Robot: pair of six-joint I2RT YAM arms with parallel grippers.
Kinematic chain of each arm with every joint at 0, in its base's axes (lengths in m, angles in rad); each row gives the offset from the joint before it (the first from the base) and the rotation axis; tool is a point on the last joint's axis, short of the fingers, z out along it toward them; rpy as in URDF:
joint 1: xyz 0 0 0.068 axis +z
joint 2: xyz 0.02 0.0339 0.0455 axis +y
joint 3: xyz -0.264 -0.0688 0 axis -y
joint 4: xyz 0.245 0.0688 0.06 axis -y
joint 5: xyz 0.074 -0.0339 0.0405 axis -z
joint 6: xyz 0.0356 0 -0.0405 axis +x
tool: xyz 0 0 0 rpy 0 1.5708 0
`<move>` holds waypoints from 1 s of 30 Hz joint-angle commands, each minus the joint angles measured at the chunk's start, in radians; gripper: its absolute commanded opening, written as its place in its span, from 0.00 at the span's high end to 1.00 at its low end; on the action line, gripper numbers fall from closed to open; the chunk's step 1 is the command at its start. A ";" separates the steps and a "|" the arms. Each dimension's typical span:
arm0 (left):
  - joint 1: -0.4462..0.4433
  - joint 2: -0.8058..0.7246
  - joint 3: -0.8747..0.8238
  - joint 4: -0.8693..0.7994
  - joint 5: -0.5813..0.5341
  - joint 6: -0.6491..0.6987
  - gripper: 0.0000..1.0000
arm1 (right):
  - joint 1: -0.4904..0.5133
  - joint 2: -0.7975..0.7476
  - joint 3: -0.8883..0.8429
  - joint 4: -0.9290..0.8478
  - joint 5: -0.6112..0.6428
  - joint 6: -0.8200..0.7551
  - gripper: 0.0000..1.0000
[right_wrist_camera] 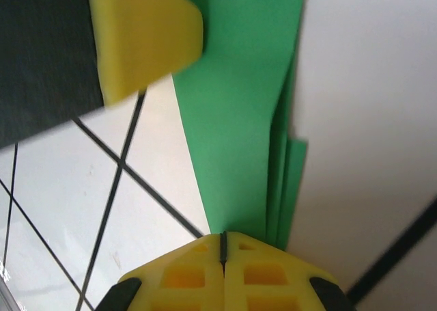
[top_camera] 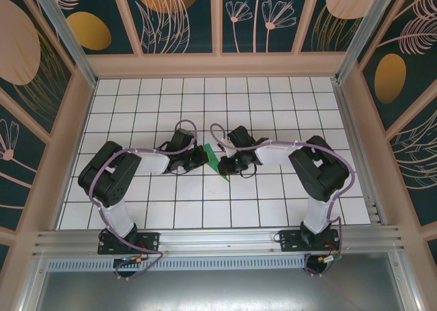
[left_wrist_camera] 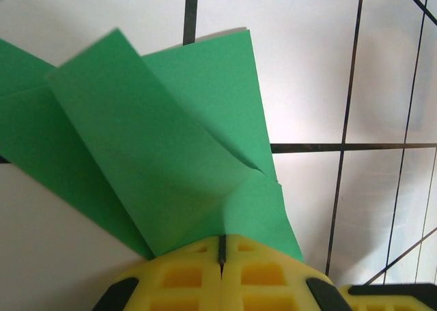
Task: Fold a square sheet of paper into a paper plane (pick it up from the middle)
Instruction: Fold the wing for the fifth time at the center of the table.
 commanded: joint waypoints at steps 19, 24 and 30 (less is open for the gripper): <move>0.021 0.118 -0.058 -0.178 -0.276 0.041 1.00 | 0.011 -0.110 -0.015 0.060 -0.016 0.073 1.00; 0.023 0.097 -0.050 -0.177 -0.261 0.048 1.00 | 0.010 -0.007 0.020 0.068 0.026 0.090 1.00; 0.022 0.063 -0.036 -0.138 -0.226 0.082 1.00 | 0.008 0.025 -0.012 0.070 0.044 0.099 1.00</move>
